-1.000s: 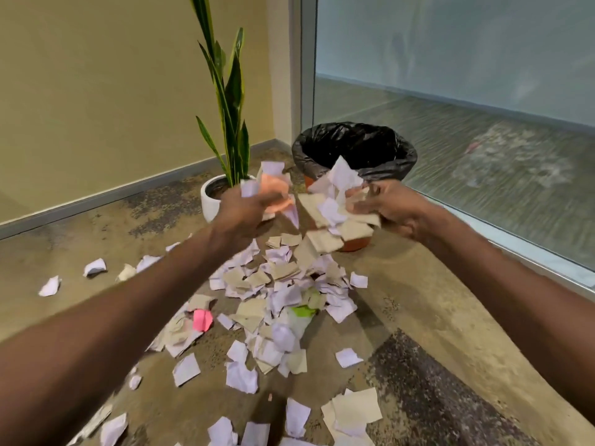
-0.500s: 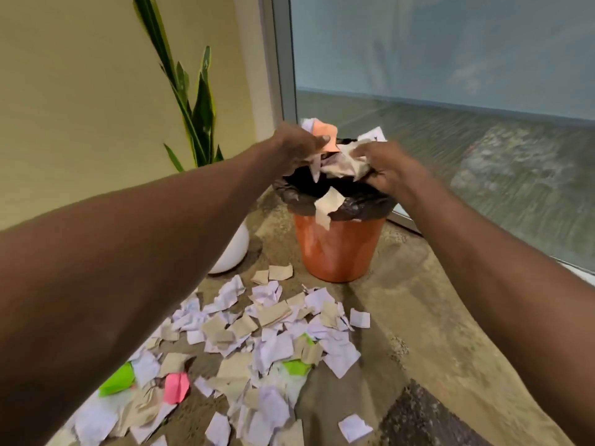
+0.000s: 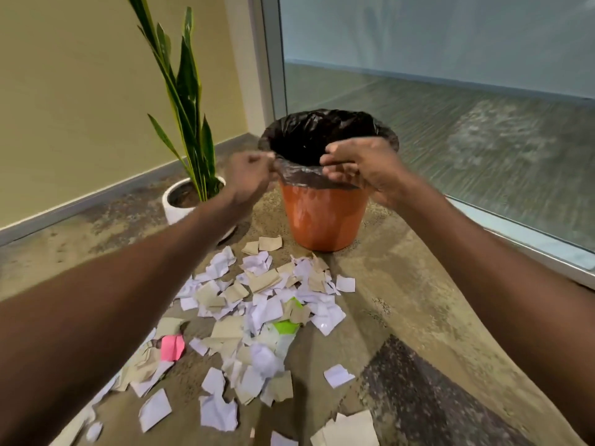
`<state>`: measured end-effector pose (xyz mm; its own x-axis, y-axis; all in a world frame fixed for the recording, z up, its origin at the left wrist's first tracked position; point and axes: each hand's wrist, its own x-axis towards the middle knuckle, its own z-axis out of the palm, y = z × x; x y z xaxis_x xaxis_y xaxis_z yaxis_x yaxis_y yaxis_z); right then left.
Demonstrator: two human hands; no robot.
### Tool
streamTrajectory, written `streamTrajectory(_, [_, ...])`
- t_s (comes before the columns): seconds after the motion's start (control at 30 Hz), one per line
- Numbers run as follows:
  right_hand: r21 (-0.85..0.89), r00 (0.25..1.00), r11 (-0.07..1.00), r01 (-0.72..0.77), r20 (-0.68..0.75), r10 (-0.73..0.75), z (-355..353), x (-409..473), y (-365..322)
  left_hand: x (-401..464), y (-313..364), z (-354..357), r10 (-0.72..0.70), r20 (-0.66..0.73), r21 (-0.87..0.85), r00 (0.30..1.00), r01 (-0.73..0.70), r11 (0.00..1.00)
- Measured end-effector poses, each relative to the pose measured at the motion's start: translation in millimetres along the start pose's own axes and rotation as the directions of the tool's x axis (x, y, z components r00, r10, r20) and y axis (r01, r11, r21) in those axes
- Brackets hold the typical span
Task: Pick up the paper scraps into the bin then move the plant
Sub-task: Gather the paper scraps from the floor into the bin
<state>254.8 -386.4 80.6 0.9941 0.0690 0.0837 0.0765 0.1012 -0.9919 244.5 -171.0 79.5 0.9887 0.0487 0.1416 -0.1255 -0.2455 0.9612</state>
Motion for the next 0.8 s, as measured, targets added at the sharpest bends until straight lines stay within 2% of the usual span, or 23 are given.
streamTrajectory(0.1, [-0.183,0.971,0.977,-0.113,0.188,0.148,-3.9,-40.8,37.9,-50.4,-46.8,-18.5,-0.122,-0.001,0.081,0.992,0.122,0.989])
streamTrajectory(0.2, [-0.451,0.900,0.856,-0.252,0.217,0.379,-5.4,-81.3,92.3,-103.1,-94.9,-31.6,-0.309,-0.009,0.112,0.951,0.308,0.945])
streamTrajectory(0.27, [-0.606,0.885,0.733,-0.310,0.099,0.455,0.0,-108.2,128.9,-135.1,-125.2,-39.1,-0.326,0.026,0.268,0.945,0.308,0.913])
streamTrajectory(0.33, [-0.786,0.905,0.551,-0.279,-0.024,0.424,5.5,-136.7,159.4,-164.5,-149.8,-45.3,-0.362,0.078,0.482,0.929,0.283,0.829])
streamTrajectory(0.4, [-0.917,0.902,0.356,-0.177,-0.007,0.431,13.6,-167.6,183.4,-189.6,-171.1,-51.6,-0.409,0.082,0.622,0.909,0.274,0.734])
streamTrajectory(0.43, [-0.940,0.881,0.306,-0.150,0.014,0.473,18.7,-181.5,194.4,-199.4,-180.3,-54.5,-0.415,0.087,0.670,0.905,0.255,0.697])
streamTrajectory(0.47, [-0.945,0.850,0.297,-0.138,0.041,0.525,24.2,-192.8,203.2,-207.6,-188.8,-58.1,-0.419,0.088,0.710,0.904,0.238,0.662])
streamTrajectory(0.5, [-0.934,0.820,0.332,-0.132,0.086,0.567,29.8,-201.2,209.1,-214.0,-196.7,-62.0,-0.419,0.086,0.754,0.904,0.216,0.621])
streamTrajectory(0.57, [-0.854,0.787,0.500,-0.143,0.209,0.581,42.4,-208.0,213.1,-221.6,-210.7,-70.7,-0.409,0.086,0.838,0.908,0.156,0.523])
streamTrajectory(0.6, [-0.820,0.807,0.559,-0.122,0.246,0.537,47.4,-206.0,212.0,-223.8,-217.4,-74.2,-0.428,0.095,0.865,0.899,0.138,0.481])
streamTrajectory(0.67, [-0.791,0.897,0.607,-0.071,0.215,0.385,53.2,-192.1,210.3,-226.5,-228.1,-77.0,-0.488,0.106,0.886,0.866,0.141,0.442])
streamTrajectory(0.73, [-0.764,0.967,0.639,-0.092,0.085,0.242,50.9,-171.1,208.0,-227.9,-236.8,-74.7,-0.530,0.115,0.872,0.840,0.170,0.459])
streamTrajectory(0.8, [-0.784,0.992,0.613,-0.099,-0.026,0.126,41.1,-144.6,210.1,-226.6,-241.3,-72.3,-0.521,0.108,0.861,0.847,0.182,0.474])
